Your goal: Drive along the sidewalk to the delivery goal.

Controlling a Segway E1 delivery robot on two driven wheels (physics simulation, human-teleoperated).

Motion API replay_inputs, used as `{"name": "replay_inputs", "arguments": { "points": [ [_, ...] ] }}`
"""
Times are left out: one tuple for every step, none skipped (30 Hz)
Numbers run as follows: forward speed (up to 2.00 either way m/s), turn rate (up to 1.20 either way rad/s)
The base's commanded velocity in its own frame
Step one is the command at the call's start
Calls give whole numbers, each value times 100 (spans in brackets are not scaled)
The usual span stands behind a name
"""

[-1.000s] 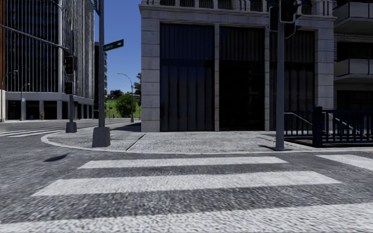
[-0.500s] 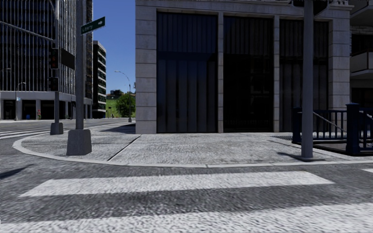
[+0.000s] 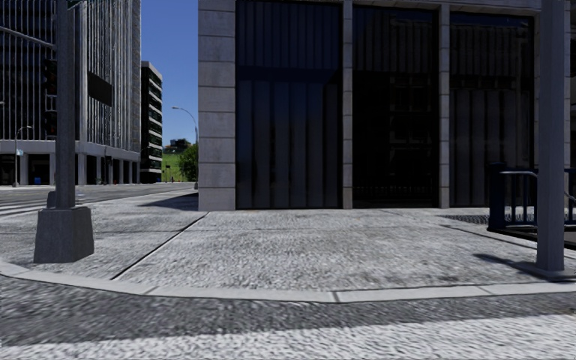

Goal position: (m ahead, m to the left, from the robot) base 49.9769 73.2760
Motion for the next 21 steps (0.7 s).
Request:
{"name": "replay_inputs", "arguments": {
  "points": [
    [188, 0],
    [176, 0],
    [173, 0],
    [173, 0],
    [171, 0],
    [171, 0],
    [171, 0],
    [170, 0],
    [170, 0],
    [170, 0],
    [170, 5],
    [170, 24],
    [170, 36],
    [170, 40],
    [170, 41],
    [170, 41],
    [170, 36],
    [170, 10],
    [170, 0],
    [170, 0],
    [170, 0]
  ]
}}
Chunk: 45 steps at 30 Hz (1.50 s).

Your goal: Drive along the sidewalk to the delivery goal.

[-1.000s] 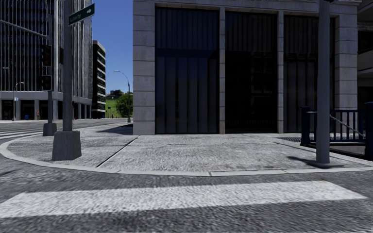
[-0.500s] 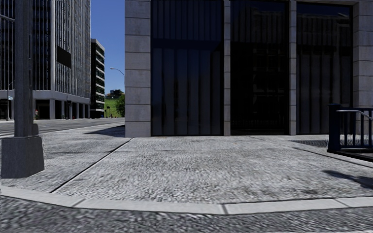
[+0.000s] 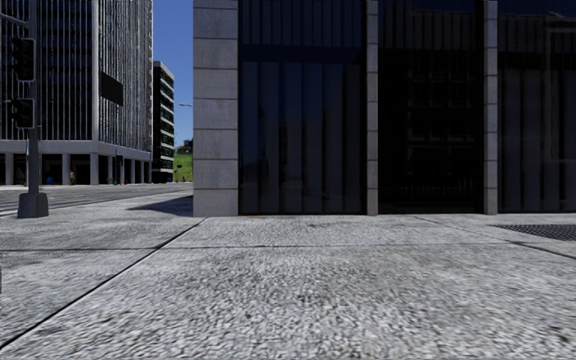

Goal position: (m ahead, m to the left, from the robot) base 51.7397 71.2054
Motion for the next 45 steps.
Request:
{"name": "replay_inputs", "arguments": {
  "points": [
    [170, 0],
    [170, 0],
    [170, 0],
    [170, 0],
    [170, 0],
    [170, 0],
    [170, 0],
    [170, 0],
    [170, 0],
    [170, 0],
    [170, 17],
    [170, 37],
    [170, 55],
    [170, 70],
    [170, 70],
    [170, 82],
    [170, 87],
    [170, 89],
    [170, 89],
    [170, 89],
    [170, 89],
    [170, 89],
    [170, 89],
    [170, 89],
    [170, 89],
    [170, 89],
    [170, 89],
    [170, 89],
    [170, 89],
    [170, 89],
    [170, 89],
    [170, 89],
    [170, 89],
    [170, 89],
    [170, 89],
    [170, 89],
    [170, 89],
    [170, 89],
    [170, 89],
    [170, 89],
    [170, 89],
    [170, 89],
    [170, 89],
    [170, 77],
    [170, 7]
  ]
}}
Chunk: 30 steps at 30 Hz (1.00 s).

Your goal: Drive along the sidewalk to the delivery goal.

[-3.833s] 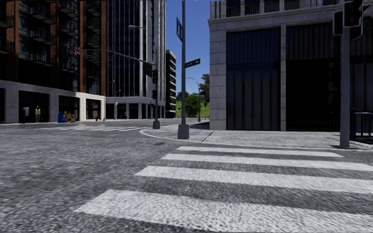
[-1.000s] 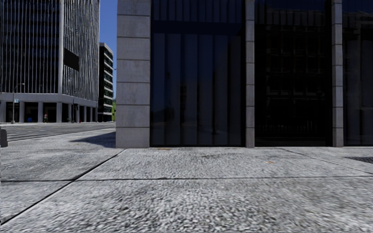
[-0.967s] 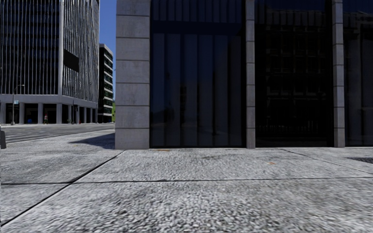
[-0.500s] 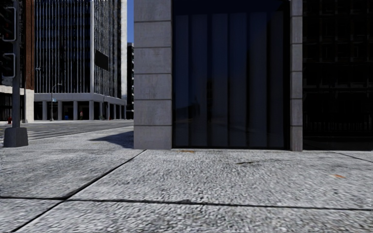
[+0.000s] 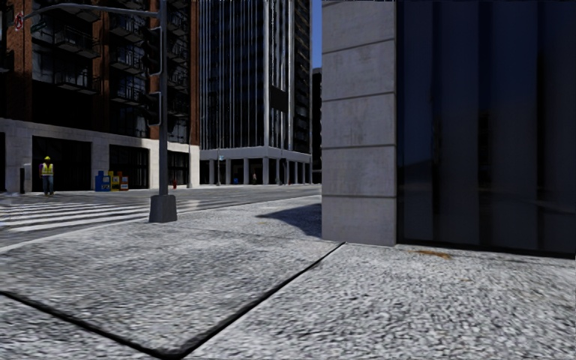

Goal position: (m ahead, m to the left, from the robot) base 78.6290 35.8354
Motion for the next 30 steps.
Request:
{"name": "replay_inputs", "arguments": {
  "points": [
    [170, 2],
    [170, 0],
    [170, 0],
    [170, 0],
    [170, 0],
    [170, 0],
    [170, 0],
    [170, 0],
    [170, 0],
    [170, 0],
    [170, 0],
    [170, 0],
    [170, 0],
    [170, 0],
    [170, 0],
    [170, 0],
    [170, 0],
    [170, 0],
    [170, 0],
    [170, 0],
    [170, 4],
    [170, 32],
    [170, 78],
    [170, 100],
    [170, 100],
    [170, 107],
    [170, 109],
    [170, 69],
    [170, 69],
    [170, 27]
  ]
}}
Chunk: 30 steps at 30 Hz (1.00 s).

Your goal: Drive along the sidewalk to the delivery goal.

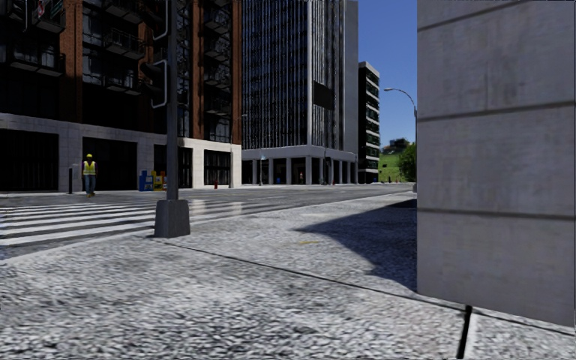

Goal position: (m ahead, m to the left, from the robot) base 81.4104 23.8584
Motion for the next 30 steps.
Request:
{"name": "replay_inputs", "arguments": {
  "points": [
    [170, 12],
    [170, 7],
    [170, 1],
    [170, 1],
    [170, 0],
    [170, 0],
    [170, 0],
    [170, 0],
    [170, 0],
    [170, 0],
    [170, 0],
    [170, 0],
    [170, 0],
    [170, 0],
    [170, 0],
    [170, 0],
    [170, 0],
    [170, 0],
    [170, 0],
    [170, 0],
    [170, 0],
    [170, 0],
    [170, 0],
    [170, 0],
    [170, 0],
    [170, 0],
    [170, 0],
    [170, 0],
    [170, 0],
    [170, 0]
  ]
}}
